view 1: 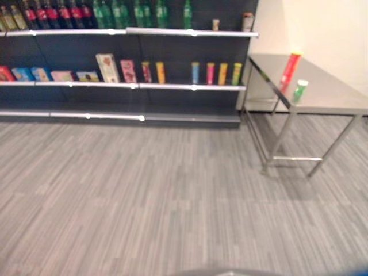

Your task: Put the goods on the table back onto the shelves and tidy them up.

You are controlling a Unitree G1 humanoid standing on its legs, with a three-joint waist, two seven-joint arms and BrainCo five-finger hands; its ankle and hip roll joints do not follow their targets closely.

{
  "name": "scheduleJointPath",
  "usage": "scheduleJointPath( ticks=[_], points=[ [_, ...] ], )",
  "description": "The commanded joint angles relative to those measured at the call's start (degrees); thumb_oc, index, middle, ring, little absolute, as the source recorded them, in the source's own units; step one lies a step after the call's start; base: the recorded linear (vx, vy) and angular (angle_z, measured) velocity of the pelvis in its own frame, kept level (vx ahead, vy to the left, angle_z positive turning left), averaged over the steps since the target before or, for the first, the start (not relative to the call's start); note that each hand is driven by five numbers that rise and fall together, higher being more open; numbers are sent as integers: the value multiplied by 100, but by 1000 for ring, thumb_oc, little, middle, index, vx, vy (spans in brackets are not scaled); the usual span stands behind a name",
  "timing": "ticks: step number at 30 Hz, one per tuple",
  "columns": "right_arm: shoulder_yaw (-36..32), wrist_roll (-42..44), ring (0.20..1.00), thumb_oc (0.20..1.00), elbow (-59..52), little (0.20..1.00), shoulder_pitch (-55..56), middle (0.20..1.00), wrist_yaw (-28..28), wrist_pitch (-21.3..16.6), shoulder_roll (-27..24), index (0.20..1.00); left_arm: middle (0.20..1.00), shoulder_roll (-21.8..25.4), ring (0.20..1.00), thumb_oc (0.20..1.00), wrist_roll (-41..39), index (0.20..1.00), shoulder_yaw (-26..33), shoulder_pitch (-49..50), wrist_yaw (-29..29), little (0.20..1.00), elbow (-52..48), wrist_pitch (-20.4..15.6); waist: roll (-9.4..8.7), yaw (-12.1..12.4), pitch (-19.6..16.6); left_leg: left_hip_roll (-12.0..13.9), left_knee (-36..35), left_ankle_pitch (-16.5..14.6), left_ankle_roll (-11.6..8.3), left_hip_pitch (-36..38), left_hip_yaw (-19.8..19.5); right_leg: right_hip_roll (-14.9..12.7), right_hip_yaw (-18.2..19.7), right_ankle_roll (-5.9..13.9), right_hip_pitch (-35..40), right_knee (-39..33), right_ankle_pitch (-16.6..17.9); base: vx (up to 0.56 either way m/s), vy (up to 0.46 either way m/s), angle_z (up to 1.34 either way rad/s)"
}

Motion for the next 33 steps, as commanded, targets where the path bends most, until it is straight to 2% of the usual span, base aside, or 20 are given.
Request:
scheduleJointPath(
  ticks=[1, 10, 14, 18, 27, 33],
  points=[
    [-44, -51, 1000, 1000, 384, 1000, -234, 1000, 0, -19, 30, 1000, 1000, -108, 1000, 1000, -223, 1000, 221, -271, -92, 1000, 481, -20, 138, 97, -171, 15, -85, -275, -115, 28, -543, -230, -105, 502, -546, 36, 446, 0, 0, 0],
    [486, -732, 1000, 1000, 193, 1000, -235, 1000, 296, 54, 104, 1000, 1000, -125, 1000, 1000, 151, 1000, -162, -270, -390, 1000, 494, -21, 130, 59, -169, 26, -85, -273, -114, 20, -509, -244, -94, 503, -566, 36, 470, 0, 0, 0],
    [1133, -1272, 1000, 1000, -81, 1000, -218, 1000, 834, 145, 253, 1000, 1000, -207, 1000, 1000, 542, 1000, -551, -198, -713, 1000, 540, 26, 160, -8, -138, 45, -85, -316, -106, 56, -441, -231, -31, 490, -563, 36, 457, -16, 2, -2],
    [1637, -1743, 1000, 1000, -388, 1000, -128, 1000, 1108, 167, 361, 1000, 1000, -231, 1000, 1000, 643, 1000, -682, -161, -813, 1000, 493, -18, 171, -52, -138, 55, -85, -312, -110, 43, -395, -226, 2, 490, -588, 36, 465, -15, -2, -10],
    [1935, -2244, 1000, 1000, -695, 1000, -69, 1000, 1082, 45, 303, 1000, 1000, -413, 1000, 1000, 1000, 1000, -1173, -38, -866, 1000, 363, -119, 260, -171, -84, 65, -85, -293, -102, 10, -351, -195, 33, 478, -645, 41, 467, -4, 1, -3],
    [1994, -2256, 1000, 1000, -751, 1000, -28, 1000, 1109, 4, 313, 1000, 1000, -439, 1000, 1000, 1028, 1000, -1224, 18, -878, 1000, 362, -137, 281, -199, -52, 96, -85, -302, -121, 17, -330, -181, 38, 469, -642, 41, 448, 0, 0, 0]
  ],
)
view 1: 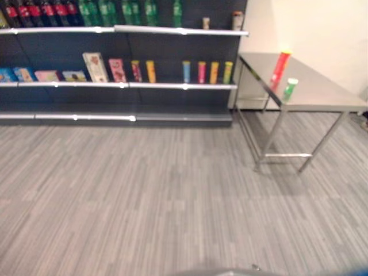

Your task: Put the goods on the table back onto the shelves and tidy them up.

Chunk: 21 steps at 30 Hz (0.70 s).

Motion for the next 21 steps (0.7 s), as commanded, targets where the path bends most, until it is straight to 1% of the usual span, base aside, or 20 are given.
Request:
scheduleJointPath(
  ticks=[1, 6, 8, 10, 12, 13, 14, 15, 16, 17, 18, 19, 20, 21],
  points=[
    [201, -185, 1000, 1000, 108, 1000, -176, 1000, 5, -109, 89, 1000, 1000, -330, 1000, 1000, 236, 1000, -73, -216, -26, 1000, 375, -68, 205, -28, -53, 116, 0, -304, -125, -54, -491, -134, -111, 450, -623, 42, 452, 0, 0, 0],
    [287, -240, 1000, 1000, 6, 1000, -145, 1000, 31, -125, 102, 1000, 1000, -336, 1000, 1000, 212, 1000, -91, -183, -69, 1000, 344, -57, 203, -38, 0, 141, 0, -324, -133, -26, -491, -106, -98, 444, -604, 45, 426, 7, -13, 0],
    [331, -238, 1000, 1000, -65, 1000, -143, 1000, 40, -147, 97, 1000, 1000, -332, 1000, 1000, 129, 1000, -80, -187, -78, 1000, 328, -59, 190, -49, 93, 160, 169, -378, -134, -91, -498, -95, -80, 426, -635, 102, 402, -17, -48, -1],
    [344, -203, 1000, 1000, -111, 1000, -183, 1000, 36, -172, 91, 1000, 1000, -324, 1000, 1000, 59, 1000, -88, -223, -62, 1000, 305, -61, 158, -56, 181, 138, 560, -500, -145, -308, -489, -100, -58, 403, -720, 220, 369, -63, -48, 1],
    [363, -101, 1000, 1000, -200, 1000, -276, 1000, 16, -219, 51, 1000, 1000, -324, 1000, 1000, -80, 1000, -127, -300, -30, 1000, 266, -79, 130, -73, 371, 74, 1279, -697, -175, -722, -442, -96, 13, 336, -878, 462, 286, -136, -42, 0],
    [373, -80, 1000, 1000, -235, 1000, -334, 1000, 2, -237, 25, 1000, 1000, -324, 1000, 1000, -152, 1000, -152, -344, -19, 1000, 224, -78, 123, -62, 489, 20, 1827, -786, -197, -1036, -397, -96, 40, 277, -952, 581, 252, -173, -40, -6],
    [373, -54, 1000, 1000, -258, 1000, -397, 1000, -20, -249, -3, 1000, 1000, -326, 1000, 1000, -226, 1000, -190, -374, -3, 1000, 176, -87, 102, -41, 632, -41, 2437, -743, -195, -1374, -360, -106, 67, 213, -977, 680, 223, -122, -24, -14],
    [371, -54, 1000, 1000, -257, 1000, -400, 1000, -20, -249, -3, 1000, 1000, -327, 1000, 1000, -227, 1000, -191, -377, -2, 1000, 176, -87, 116, -47, 618, -31, 2501, -771, -196, -1426, -368, -92, 60, 213, -1002, 689, 221, -95, -18, -16],
    [371, -37, 1000, 1000, -273, 1000, -456, 1000, -43, -256, -43, 1000, 1000, -339, 1000, 1000, -301, 1000, -225, -411, 7, 1000, 128, -108, 123, -34, 733, -65, 3092, -612, -190, -1785, -359, -70, 70, 134, -1029, 782, 182, -18, 14, -29],
    [330, 15, 1000, 1000, -232, 1000, -546, 1000, -83, -248, -106, 1000, 1000, -361, 1000, 1000, -513, 1000, -258, -459, 10, 1000, 52, -149, 145, -13, 839, -11, 3486, -183, -149, -2251, -282, -24, 50, 52, -1011, 848, 101, 42, 32, -23],
    [294, 73, 1000, 1000, -189, 1000, -573, 1000, -98, -234, -138, 1000, 1000, -364, 1000, 1000, -603, 1000, -260, -466, -7, 1000, 28, -158, 141, 18, 834, 31, 3369, -117, -129, -2421, -177, -14, 40, 44, -975, 841, 61, 161, 77, -7],
    [257, 94, 1000, 1000, -148, 1000, -588, 1000, -104, -229, -176, 1000, 1000, -357, 1000, 1000, -634, 1000, -264, -466, -22, 1000, 17, -143, 129, 73, 817, 69, 3080, -154, -105, -2515, -87, -21, 45, 60, -942, 837, 10, 234, 115, 7],
    [236, 94, 1000, 1000, -105, 1000, -598, 1000, -105, -221, -215, 1000, 1000, -362, 1000, 1000, -693, 1000, -253, -454, -34, 1000, 24, -126, 140, 115, 797, 80, 2658, -83, -116, -2549, -97, -6, 42, 76, -891, 813, -62, 257, 152, 5],
    [221, 85, 1000, 1000, -86, 1000, -610, 1000, -120, -218, -241, 1000, 1000, -370, 1000, 1000, -762, 1000, -228, -438, -48, 1000, 37, -117, 195, 168, 778, 113, 2291, 118, -176, -2561, -169, 38, 28, 74, -849, 800, -119, 260, 176, -2]
  ],
)
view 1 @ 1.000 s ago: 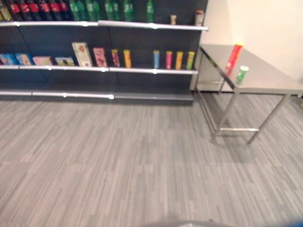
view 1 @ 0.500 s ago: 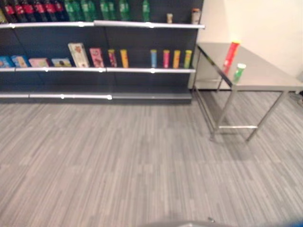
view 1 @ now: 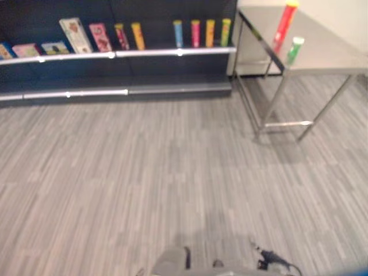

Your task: Put the goods on the table back onto the shelves and tidy them up.

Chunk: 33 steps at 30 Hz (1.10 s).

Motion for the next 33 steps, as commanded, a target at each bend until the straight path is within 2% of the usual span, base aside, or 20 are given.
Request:
scheduleJointPath(
  ticks=[1, 2, 5, 9, 10, 13, 14, 16, 18, 19, 20, 21, 22, 23, 24, 25, 26, 27, 30, 33],
  points=[
    [9, 26, 1000, 1000, 33, 1000, 86, 1000, -95, -98, -8, 1000, 1000, -188, 1000, 1000, -373, 1000, -193, 189, 5, 1000, 126, -36, 31, 109, -394, -19, -1677, 772, 250, 78, -150, -2, -121, 592, 190, -316, 127, 368, 260, -11],
    [-8, 6, 1000, 1000, 117, 1000, 29, 1000, -154, -65, -62, 1000, 1000, -246, 1000, 1000, -710, 1000, -103, 206, -5, 1000, 231, -14, 109, 269, -370, 26, -2571, 989, 155, -161, -379, 31, -8, 599, 420, -298, -78, 397, 274, -3],
    [-43, -59, 1000, 1000, 237, 1000, -20, 1000, -222, 16, -52, 1000, 1000, -289, 1000, 1000, -1129, 1000, 60, 221, 49, 1000, 367, 36, 90, 481, -327, 125, -3325, 1200, 15, -408, -661, -76, 254, 667, 844, -203, -405, 428, 318, -7],
    [-104, -27, 1000, 1000, 240, 1000, 58, 1000, -220, 64, 16, 1000, 1000, -288, 1000, 1000, -1258, 1000, 220, 256, 153, 1000, 468, 44, 18, 692, -465, 302, -3236, 1420, -45, -442, -689, -299, 503, 793, 1216, -79, -691, 379, 365, -51],
    [-252, -12, 1000, 1000, 252, 1000, 162, 1000, -206, 95, 89, 1000, 1000, -216, 1000, 1000, -1147, 1000, 402, 324, 231, 1000, 573, 104, -21, 712, -646, 329, -2940, 1655, 5, -380, -640, -507, 495, 942, 1301, 170, -734, 463, 539, -79],
    [-364, 109, 1000, 1000, 375, 1000, 335, 1000, -93, 136, 220, 1000, 1000, -129, 1000, 1000, -1083, 1000, 524, 406, 270, 1000, 661, 115, -183, 670, -823, 191, -2310, 1553, 68, -331, -566, -774, 410, 1137, 1276, 435, -538, 399, 449, -64],
    [-390, 188, 1000, 1000, 374, 1000, 353, 1000, -69, 128, 277, 1000, 1000, -77, 1000, 1000, -1056, 1000, 547, 397, 276, 1000, 625, 118, -275, 668, -873, 125, -2172, 1418, 119, -244, -497, -904, 369, 1233, 1187, 600, -266, 263, 295, -29],
    [-363, 78, 1000, 1000, 316, 1000, 335, 1000, -58, 114, 339, 1000, 1000, 47, 1000, 1000, -916, 1000, 504, 315, 304, 1000, 550, 62, -426, 668, -883, -15, -2000, 1034, 302, -13, -341, -1266, 242, 1375, 886, 1200, 714, 353, 522, -32],
    [-188, 8, 1000, 1000, -111, 1000, 267, 1000, 78, -11, 468, 1000, 1000, 272, 1000, 1000, -340, 1000, 333, 242, 303, 1000, 456, -2, -296, 662, -846, -70, -2216, 631, 589, 740, -170, -2060, -748, 1281, 337, 2339, 2118, 338, 710, -36],
    [-186, 8, 1000, 1000, -115, 1000, 270, 1000, 77, -10, 469, 1000, 1000, 273, 1000, 1000, -337, 1000, 335, 243, 303, 1000, 457, -1, -301, 647, -833, -84, -2222, 632, 592, 757, -181, -2069, -766, 1286, 366, 2330, 2118, 326, 607, -21],
    [-136, 27, 1000, 1000, -358, 1000, 226, 1000, 74, -91, 503, 1000, 1000, 365, 1000, 1000, -47, 1000, 250, 256, 293, 1000, 409, -7, -166, 474, -741, -61, -2477, 582, 671, 1156, -271, -2028, -915, 1196, -52, 2747, 2024, 271, 356, 2],
    [-71, 38, 1000, 1000, -482, 1000, 233, 1000, 63, -142, 522, 1000, 1000, 401, 1000, 1000, 106, 1000, 144, 222, 300, 1000, 367, -59, -66, 341, -699, -37, -2661, 591, 685, 1344, -382, -1674, -941, 1026, -387, 2731, 1386, 266, 351, 8],
    [-70, 38, 1000, 1000, -484, 1000, 234, 1000, 62, -141, 520, 1000, 1000, 398, 1000, 1000, 107, 1000, 145, 222, 301, 1000, 367, -59, -57, 334, -708, -26, -2671, 602, 678, 1337, -392, -1663, -955, 1014, -393, 2728, 1386, 277, 194, 2],
    [-66, 179, 1000, 1000, -571, 1000, 243, 1000, 73, -230, 522, 1000, 1000, 439, 1000, 1000, 365, 1000, -31, 165, 276, 1000, 243, -125, 20, 122, -588, -57, -2795, 548, 662, 1605, -550, -1081, -961, 941, -790, 2326, 721, 240, 121, 16],
    [-88, 269, 1000, 1000, -566, 1000, 240, 1000, 65, -255, 504, 1000, 1000, 448, 1000, 1000, 446, 1000, -120, 127, 269, 1000, 210, -126, 17, 33, -521, -113, -2803, 497, 652, 1724, -632, -867, -978, 956, -903, 1948, 654, 240, 126, 43],
    [-89, 270, 1000, 1000, -565, 1000, 237, 1000, 66, -255, 502, 1000, 1000, 446, 1000, 1000, 446, 1000, -120, 125, 269, 1000, 211, -125, 31, 23, -528, -100, -2805, 503, 649, 1713, -647, -852, -996, 953, -893, 1914, 678, 186, 49, 77],
    [-110, 340, 1000, 1000, -528, 1000, 238, 1000, 63, -286, 472, 1000, 1000, 457, 1000, 1000, 611, 1000, -250, 80, 245, 1000, 202, -147, -17, -82, -457, -203, -2843, 415, 634, 1881, -787, -604, -974, 996, -1040, 1304, 753, 386, 67, 93],
    [-138, 410, 1000, 1000, -477, 1000, 267, 1000, 16, -366, 411, 1000, 1000, 420, 1000, 1000, 912, 1000, -403, -1, 207, 1000, 229, -143, -156, -265, -362, -428, -2909, 167, 611, 2297, -1024, -258, -855, 1163, -1206, 86, 1076, 525, 114, 93],
    [-220, 637, 1000, 1000, -421, 1000, 297, 1000, 30, -387, 379, 1000, 1000, 255, 1000, 1000, 1120, 1000, -572, -119, 130, 1000, 301, -195, -242, -597, -283, -650, -2886, -309, 652, 2938, -1492, 65, -781, 1428, -1916, -931, 1764, 582, 136, 91],
    [-221, 701, 1000, 1000, -433, 1000, 334, 1000, 68, -395, 374, 1000, 1000, 159, 1000, 1000, 1281, 1000, -687, -146, 54, 1000, 334, -164, -181, -784, -261, -562, -2903, -612, 655, 3352, -1708, 31, -822, 1500, -2119, -962, 1940, 440, 45, 102]
  ],
)
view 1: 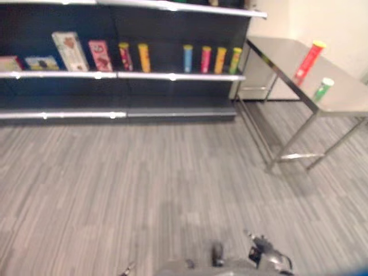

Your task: Put the goods on the table back onto the shelves and tidy them up.

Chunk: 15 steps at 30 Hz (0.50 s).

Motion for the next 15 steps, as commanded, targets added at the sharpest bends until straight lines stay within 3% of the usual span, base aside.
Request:
scheduleJointPath(
  ticks=[1, 3, 4, 5, 6, 7, 8, 9, 10, 11, 12, 13, 15],
  points=[
    [-33, 341, 1000, 1000, 346, 1000, -49, 1000, -55, -99, 100, 1000, 1000, -178, 1000, 1000, 402, 1000, -287, 103, -121, 1000, 24, 33, 262, -260, 198, 308, -629, -133, -232, 1439, -755, -81, -173, 289, 98, -421, 892, 350, 0, 142],
    [6, 432, 1000, 1000, 390, 1000, 37, 1000, 24, -83, 129, 1000, 1000, -224, 1000, 1000, 670, 1000, -328, 181, -142, 1000, 122, 67, 256, -329, -54, 479, -660, -563, -255, 1818, -723, -171, -231, 60, 377, -318, 825, 589, -14, 89],
    [10, 433, 1000, 1000, 389, 1000, 42, 1000, 25, -84, 127, 1000, 1000, -226, 1000, 1000, 671, 1000, -327, 186, -142, 1000, 121, 67, 279, -327, -54, 507, -674, -574, -258, 1838, -717, -147, -239, 55, 383, -304, 807, 863, 10, 3],
    [-3, 451, 1000, 1000, 373, 1000, 102, 1000, 82, -67, 102, 1000, 1000, -227, 1000, 1000, 609, 1000, -268, 299, -154, 1000, 121, 64, 466, -391, -222, 769, -688, -620, -348, 2084, -727, -40, -144, -21, 364, 55, 618, 659, 28, -4],
    [16, 465, 1000, 1000, 355, 1000, 126, 1000, 118, -94, 95, 1000, 1000, -220, 1000, 1000, 618, 1000, -256, 331, -140, 1000, 121, 50, 546, -414, -308, 865, -604, -522, -422, 2143, -705, -9, -148, -63, 417, 175, 548, 955, 54, -22],
    [113, 427, 1000, 1000, 238, 1000, 139, 1000, 197, -98, 91, 1000, 1000, -218, 1000, 1000, 615, 1000, -272, 344, -105, 1000, 57, 25, 694, -413, -381, 1024, -153, -169, -597, 1972, -532, 55, -184, -123, 583, 236, 423, 530, 37, -29],
    [113, 427, 1000, 1000, 238, 1000, 139, 1000, 197, -98, 92, 1000, 1000, -217, 1000, 1000, 615, 1000, -272, 344, -105, 1000, 57, 25, 690, -417, -385, 1020, -151, -166, -596, 1966, -536, 49, -186, -122, 578, 236, 423, 586, 60, -42],
    [160, 414, 1000, 1000, 93, 1000, 100, 1000, 258, -124, 64, 1000, 1000, -203, 1000, 1000, 676, 1000, -392, 287, -81, 1000, -128, -14, 719, -381, -341, 1067, 808, 371, -956, 1497, -148, 36, -195, -172, 876, 156, 322, 271, 35, -42],
    [159, 414, 1000, 1000, 93, 1000, 99, 1000, 258, -124, 69, 1000, 1000, -198, 1000, 1000, 676, 1000, -392, 287, -81, 1000, -128, -13, 693, -395, -356, 1039, 806, 395, -953, 1470, -165, 4, -199, -167, 856, 154, 330, 448, 73, -52],
    [198, 401, 1000, 1000, -7, 1000, 41, 1000, 228, -171, -2, 1000, 1000, -165, 1000, 1000, 693, 1000, -512, 186, -35, 1000, -327, -60, 605, -311, -221, 1008, 2052, 842, -1070, 765, 220, -53, -107, -310, 1142, 37, 201, 294, 40, -31],
    [230, 352, 1000, 1000, -25, 1000, -20, 1000, 213, -187, -29, 1000, 1000, -166, 1000, 1000, 798, 1000, -635, 134, 32, 1000, -374, -105, 501, -286, -164, 1055, 2495, 944, -1009, 471, 477, -88, -49, -410, 1270, -30, 109, 367, 30, -10],
    [221, 344, 1000, 1000, -47, 1000, -67, 1000, 167, -194, -52, 1000, 1000, -176, 1000, 1000, 864, 1000, -711, 115, 15, 1000, -460, -96, 427, -215, -111, 1135, 2809, 849, -828, 178, 753, -129, 15, -454, 1414, -82, 52, 293, 10, -27],
    [202, 398, 1000, 1000, -46, 1000, -169, 1000, 130, -213, -97, 1000, 1000, -219, 1000, 1000, 917, 1000, -809, 89, -11, 1000, -506, -89, 256, -89, -36, 1265, 2840, 417, -547, -381, 1212, -246, 138, -472, 1661, -196, -49, 281, 40, -66]
  ],
)
